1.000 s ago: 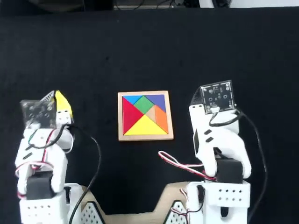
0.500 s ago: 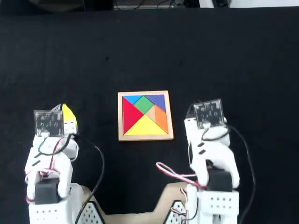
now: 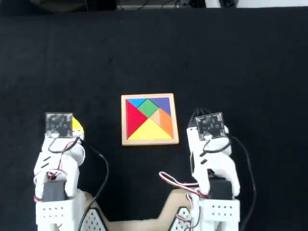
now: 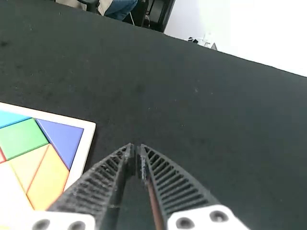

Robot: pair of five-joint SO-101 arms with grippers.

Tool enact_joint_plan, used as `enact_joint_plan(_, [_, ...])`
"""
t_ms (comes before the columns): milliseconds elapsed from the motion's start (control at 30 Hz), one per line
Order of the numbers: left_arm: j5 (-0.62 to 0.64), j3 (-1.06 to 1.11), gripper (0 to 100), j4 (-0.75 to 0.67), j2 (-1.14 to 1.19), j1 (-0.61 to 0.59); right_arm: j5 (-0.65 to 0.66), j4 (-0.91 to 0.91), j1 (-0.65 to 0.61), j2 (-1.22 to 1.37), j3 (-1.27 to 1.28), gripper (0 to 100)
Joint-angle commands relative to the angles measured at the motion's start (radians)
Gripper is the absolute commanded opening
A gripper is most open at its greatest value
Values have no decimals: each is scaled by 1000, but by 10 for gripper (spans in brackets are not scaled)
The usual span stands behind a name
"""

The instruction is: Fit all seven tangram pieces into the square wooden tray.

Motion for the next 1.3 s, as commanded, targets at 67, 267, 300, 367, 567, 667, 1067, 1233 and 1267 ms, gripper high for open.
enact_joint_plan(67, [-12,25,33,92,-26,-12,2,146,8,1,2,11])
enact_joint_plan(267, [-12,25,30,367,-25,-5,-2,649,-18,-5,-2,11])
enact_joint_plan(300, [-12,25,30,425,-25,-10,0,637,-12,-10,-4,11])
enact_joint_plan(367, [-5,16,30,526,-26,-10,-6,646,-11,-27,1,11])
enact_joint_plan(567, [-3,1,30,537,-26,-64,-6,654,-18,-41,1,11])
enact_joint_plan(667, [-3,13,30,534,-26,-67,-6,655,-14,-45,1,11])
enact_joint_plan(1067, [-5,24,30,526,-26,-65,-5,654,-18,-39,1,11])
enact_joint_plan(1233, [-5,24,32,526,-26,-64,-5,654,-18,-39,1,11])
enact_joint_plan(1267, [-5,24,30,526,-26,-54,-5,654,-18,-39,1,11])
